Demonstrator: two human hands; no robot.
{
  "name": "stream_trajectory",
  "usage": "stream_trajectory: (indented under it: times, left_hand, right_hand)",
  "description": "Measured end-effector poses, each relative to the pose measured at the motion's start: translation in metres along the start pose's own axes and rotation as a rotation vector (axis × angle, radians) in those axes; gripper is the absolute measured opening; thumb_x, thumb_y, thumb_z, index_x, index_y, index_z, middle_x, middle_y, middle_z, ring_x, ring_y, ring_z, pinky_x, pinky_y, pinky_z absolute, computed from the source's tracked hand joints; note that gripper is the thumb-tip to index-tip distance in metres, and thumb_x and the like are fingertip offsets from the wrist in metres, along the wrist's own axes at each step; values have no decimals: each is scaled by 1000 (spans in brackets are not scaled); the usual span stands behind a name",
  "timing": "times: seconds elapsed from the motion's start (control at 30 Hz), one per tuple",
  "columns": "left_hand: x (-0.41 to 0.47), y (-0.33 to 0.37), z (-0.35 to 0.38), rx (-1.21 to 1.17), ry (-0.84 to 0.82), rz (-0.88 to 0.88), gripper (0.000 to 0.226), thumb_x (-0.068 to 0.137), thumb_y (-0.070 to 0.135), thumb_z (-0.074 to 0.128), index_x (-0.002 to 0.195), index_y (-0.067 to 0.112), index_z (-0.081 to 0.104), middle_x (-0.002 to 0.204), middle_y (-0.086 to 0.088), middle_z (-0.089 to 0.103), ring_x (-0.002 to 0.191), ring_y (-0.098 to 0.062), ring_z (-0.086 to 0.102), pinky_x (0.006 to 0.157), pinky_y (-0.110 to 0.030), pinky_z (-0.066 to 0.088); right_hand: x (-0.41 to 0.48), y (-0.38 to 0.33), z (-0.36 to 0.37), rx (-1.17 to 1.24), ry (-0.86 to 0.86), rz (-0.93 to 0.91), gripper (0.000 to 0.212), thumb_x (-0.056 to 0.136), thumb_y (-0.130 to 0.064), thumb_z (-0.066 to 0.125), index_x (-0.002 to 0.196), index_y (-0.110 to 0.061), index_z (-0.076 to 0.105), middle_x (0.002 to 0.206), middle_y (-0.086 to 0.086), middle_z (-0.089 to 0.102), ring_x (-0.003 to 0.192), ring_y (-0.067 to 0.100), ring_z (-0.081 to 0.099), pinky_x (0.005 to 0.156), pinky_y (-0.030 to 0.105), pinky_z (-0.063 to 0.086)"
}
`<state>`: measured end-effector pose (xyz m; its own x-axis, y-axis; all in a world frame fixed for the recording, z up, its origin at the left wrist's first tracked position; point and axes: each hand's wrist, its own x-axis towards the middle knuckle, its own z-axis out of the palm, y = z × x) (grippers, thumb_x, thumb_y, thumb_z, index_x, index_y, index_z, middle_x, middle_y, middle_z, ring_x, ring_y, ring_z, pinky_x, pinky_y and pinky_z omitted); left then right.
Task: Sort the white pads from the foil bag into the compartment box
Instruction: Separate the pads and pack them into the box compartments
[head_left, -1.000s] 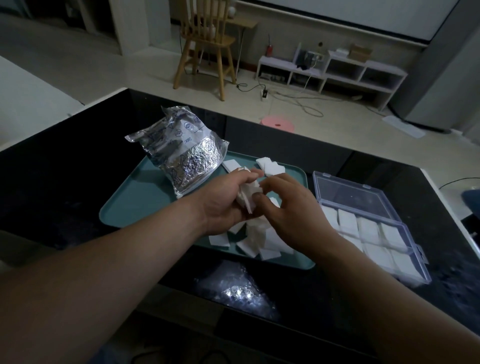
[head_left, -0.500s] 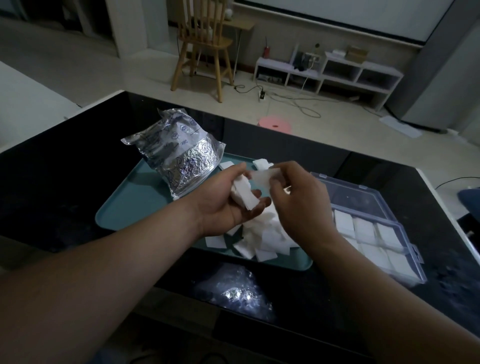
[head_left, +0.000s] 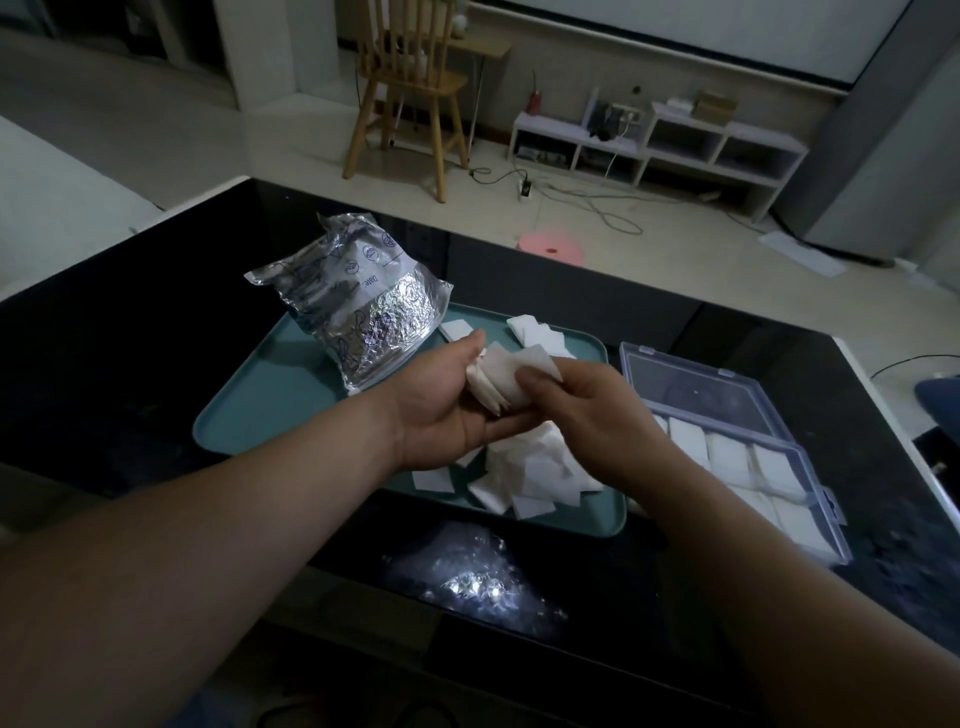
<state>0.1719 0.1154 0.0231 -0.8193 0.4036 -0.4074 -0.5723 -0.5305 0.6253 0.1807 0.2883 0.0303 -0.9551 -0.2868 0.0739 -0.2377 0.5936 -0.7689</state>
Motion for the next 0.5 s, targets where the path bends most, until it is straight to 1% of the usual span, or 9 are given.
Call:
stream_trajectory:
  times: [0.07,0.13,0.17,0.2,0.3,0.37,0.43,0.47,0.5]
  left_hand:
    - [-2,1,-1,33,-11,-7,58,111,44,29,117,-2,65,118,-24,72,100,-34,73,90,-44,57]
    - [-3,1,-1,61,-15,-16,55,111,42,30,123,0,63,125,-25,68,110,-40,70,86,-40,59]
    - [-3,1,0,67,-19,-15,53,111,40,31,125,0,63,127,-26,67,113,-42,68,85,-38,60]
    - [-3,1,0,74,-23,-17,51,110,37,32,125,0,63,127,-28,67,113,-43,68,83,-38,61]
    - [-3,1,0,72,-2,-16,41,107,24,38,122,-6,62,120,-29,69,110,-42,70,82,-37,62]
    - [2,0,-4,49,60,12,33,105,17,41,118,-8,58,107,-25,70,96,-36,73,77,-36,64]
    - [4,0,-3,75,114,66,16,104,14,47,111,2,55,88,-17,62,73,-24,65,62,-30,59]
    - [5,-1,-3,111,143,95,9,103,13,50,111,9,53,82,-14,56,67,-21,58,58,-28,55]
    - [5,-2,-2,149,174,124,11,102,11,53,112,14,53,79,-12,53,64,-19,55,55,-27,52]
  right_hand:
    - [1,1,-4,76,-1,23,30,107,-32,57,96,-13,78,87,7,78,84,26,73,81,43,59]
    - [1,1,-7,126,14,43,32,108,-32,55,92,-15,77,77,-1,76,70,12,71,68,24,55]
    - [1,0,-7,141,31,61,33,108,-32,54,91,-16,77,73,-3,75,65,6,68,65,20,53]
    - [1,0,-6,157,49,84,35,108,-34,53,91,-15,77,73,-2,75,65,6,68,66,21,54]
    - [3,0,-5,174,124,131,35,108,-38,53,91,-19,77,87,4,78,82,16,73,85,41,59]
    - [5,0,-5,171,204,157,33,107,-39,53,87,-24,74,94,4,77,95,24,71,94,51,58]
    - [6,-1,-5,190,251,185,32,108,-38,53,83,-26,71,94,3,74,100,30,70,96,57,56]
    - [6,-2,-4,190,273,196,33,108,-37,53,83,-25,71,93,2,73,99,32,70,94,59,57]
    - [6,-2,-3,178,297,202,33,108,-37,53,85,-22,72,92,3,73,97,32,70,90,60,58]
